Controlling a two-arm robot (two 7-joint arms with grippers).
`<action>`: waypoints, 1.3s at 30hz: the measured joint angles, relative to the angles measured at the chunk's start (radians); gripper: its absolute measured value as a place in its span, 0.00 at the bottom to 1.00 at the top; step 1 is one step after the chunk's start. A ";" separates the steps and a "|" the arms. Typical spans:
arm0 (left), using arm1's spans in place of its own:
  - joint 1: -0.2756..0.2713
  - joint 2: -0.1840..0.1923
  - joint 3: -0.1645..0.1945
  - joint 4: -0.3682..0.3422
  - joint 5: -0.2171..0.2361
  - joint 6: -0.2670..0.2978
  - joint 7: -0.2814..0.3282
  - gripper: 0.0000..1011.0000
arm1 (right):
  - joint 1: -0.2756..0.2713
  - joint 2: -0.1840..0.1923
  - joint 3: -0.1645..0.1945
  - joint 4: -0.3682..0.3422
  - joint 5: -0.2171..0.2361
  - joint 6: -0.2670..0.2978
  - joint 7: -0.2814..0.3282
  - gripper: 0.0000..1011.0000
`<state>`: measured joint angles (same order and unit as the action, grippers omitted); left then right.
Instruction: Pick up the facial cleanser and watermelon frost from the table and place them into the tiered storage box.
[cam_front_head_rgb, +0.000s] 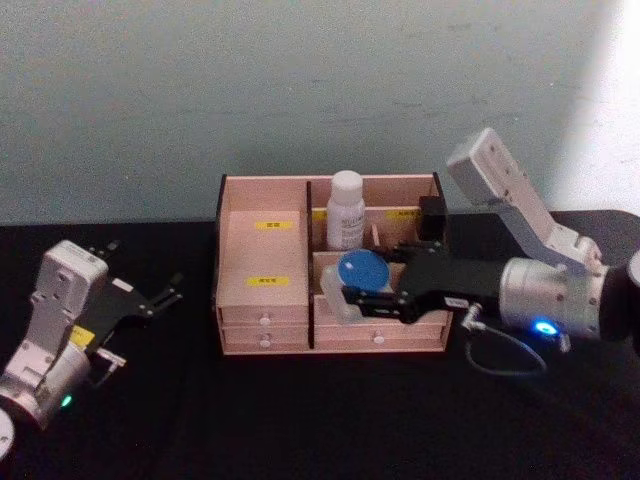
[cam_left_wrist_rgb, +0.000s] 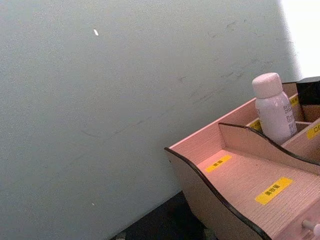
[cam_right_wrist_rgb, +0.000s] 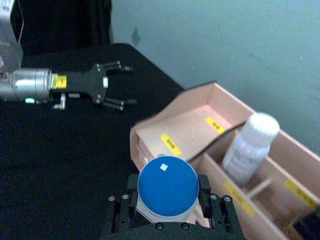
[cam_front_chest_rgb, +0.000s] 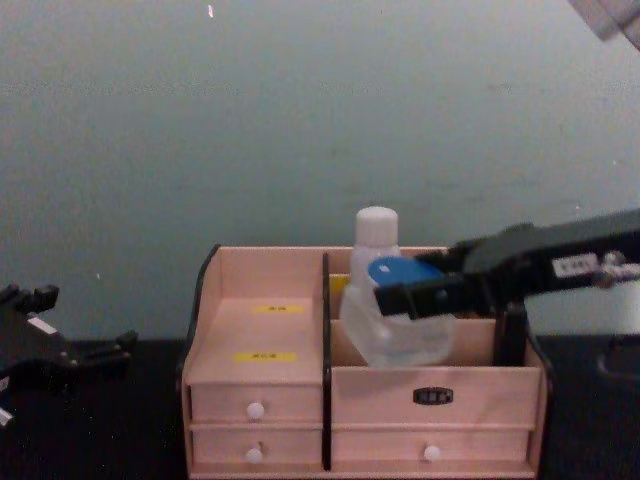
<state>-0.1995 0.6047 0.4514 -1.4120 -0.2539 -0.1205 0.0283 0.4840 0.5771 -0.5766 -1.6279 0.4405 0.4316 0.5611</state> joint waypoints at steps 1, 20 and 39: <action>0.000 0.000 0.000 0.000 0.000 0.000 0.000 0.99 | 0.013 -0.009 -0.006 0.009 0.000 -0.005 0.001 0.70; 0.000 0.000 0.000 0.000 0.000 0.000 0.000 0.99 | 0.194 -0.169 -0.085 0.229 -0.016 -0.048 0.014 0.70; 0.000 0.000 0.000 0.000 0.000 0.000 0.000 0.99 | 0.310 -0.326 -0.128 0.486 -0.092 -0.074 -0.015 0.70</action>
<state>-0.1995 0.6047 0.4514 -1.4120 -0.2539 -0.1205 0.0283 0.7944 0.2514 -0.7042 -1.1418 0.3481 0.3575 0.5464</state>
